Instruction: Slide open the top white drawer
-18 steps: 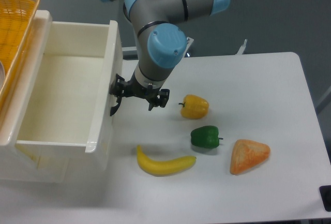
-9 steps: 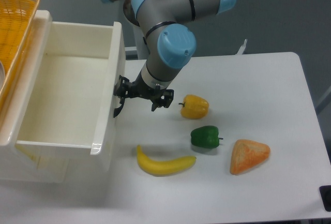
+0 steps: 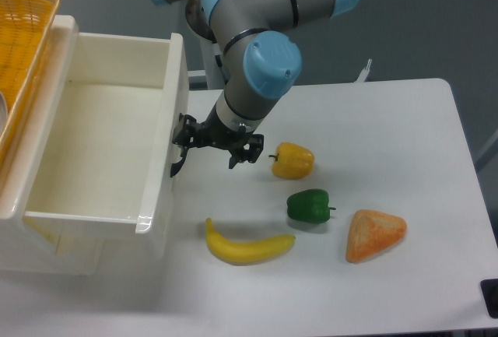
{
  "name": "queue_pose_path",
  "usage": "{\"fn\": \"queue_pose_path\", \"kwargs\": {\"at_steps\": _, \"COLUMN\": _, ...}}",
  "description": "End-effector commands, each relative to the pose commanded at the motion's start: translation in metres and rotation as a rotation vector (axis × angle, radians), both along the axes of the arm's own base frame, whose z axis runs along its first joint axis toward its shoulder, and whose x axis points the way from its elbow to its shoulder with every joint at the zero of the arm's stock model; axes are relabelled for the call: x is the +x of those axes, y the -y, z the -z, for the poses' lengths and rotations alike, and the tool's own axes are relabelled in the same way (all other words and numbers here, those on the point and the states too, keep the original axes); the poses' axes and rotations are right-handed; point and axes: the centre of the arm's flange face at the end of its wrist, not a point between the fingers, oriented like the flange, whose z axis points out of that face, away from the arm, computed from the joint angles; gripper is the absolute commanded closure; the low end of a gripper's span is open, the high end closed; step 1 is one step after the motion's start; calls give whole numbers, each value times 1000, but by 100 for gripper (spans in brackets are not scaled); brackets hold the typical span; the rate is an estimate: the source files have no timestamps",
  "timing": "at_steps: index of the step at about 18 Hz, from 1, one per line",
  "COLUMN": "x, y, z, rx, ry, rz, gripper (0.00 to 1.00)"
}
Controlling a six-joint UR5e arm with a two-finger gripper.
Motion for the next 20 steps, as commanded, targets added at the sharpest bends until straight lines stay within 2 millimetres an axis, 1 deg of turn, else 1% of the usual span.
{"fn": "queue_pose_path", "kwargs": {"at_steps": 2, "x": -7, "y": 7, "z": -7, "rx": 16, "ry": -19, "rz": 9, "gripper": 0}}
{"fn": "queue_pose_path", "kwargs": {"at_steps": 4, "x": -14, "y": 14, "z": -9, "rx": 18, "ry": -30, "rz": 7, "gripper": 0}}
{"fn": "queue_pose_path", "kwargs": {"at_steps": 6, "x": -27, "y": 22, "z": -12, "rx": 17, "ry": -42, "rz": -15, "gripper": 0}}
{"fn": "queue_pose_path", "kwargs": {"at_steps": 8, "x": -31, "y": 26, "z": -12, "rx": -11, "ry": -67, "rz": -10, "gripper": 0}}
{"fn": "queue_pose_path", "kwargs": {"at_steps": 9, "x": -33, "y": 28, "z": -12, "rx": -27, "ry": -92, "rz": 15, "gripper": 0}}
{"fn": "queue_pose_path", "kwargs": {"at_steps": 12, "x": -35, "y": 35, "z": -7, "rx": -99, "ry": -179, "rz": 170, "gripper": 0}}
{"fn": "queue_pose_path", "kwargs": {"at_steps": 15, "x": -36, "y": 36, "z": -6, "rx": -108, "ry": -194, "rz": 198, "gripper": 0}}
{"fn": "queue_pose_path", "kwargs": {"at_steps": 18, "x": -42, "y": 38, "z": -8, "rx": -93, "ry": -200, "rz": 224, "gripper": 0}}
{"fn": "queue_pose_path", "kwargs": {"at_steps": 20, "x": -44, "y": 37, "z": -8, "rx": -71, "ry": -219, "rz": 311, "gripper": 0}}
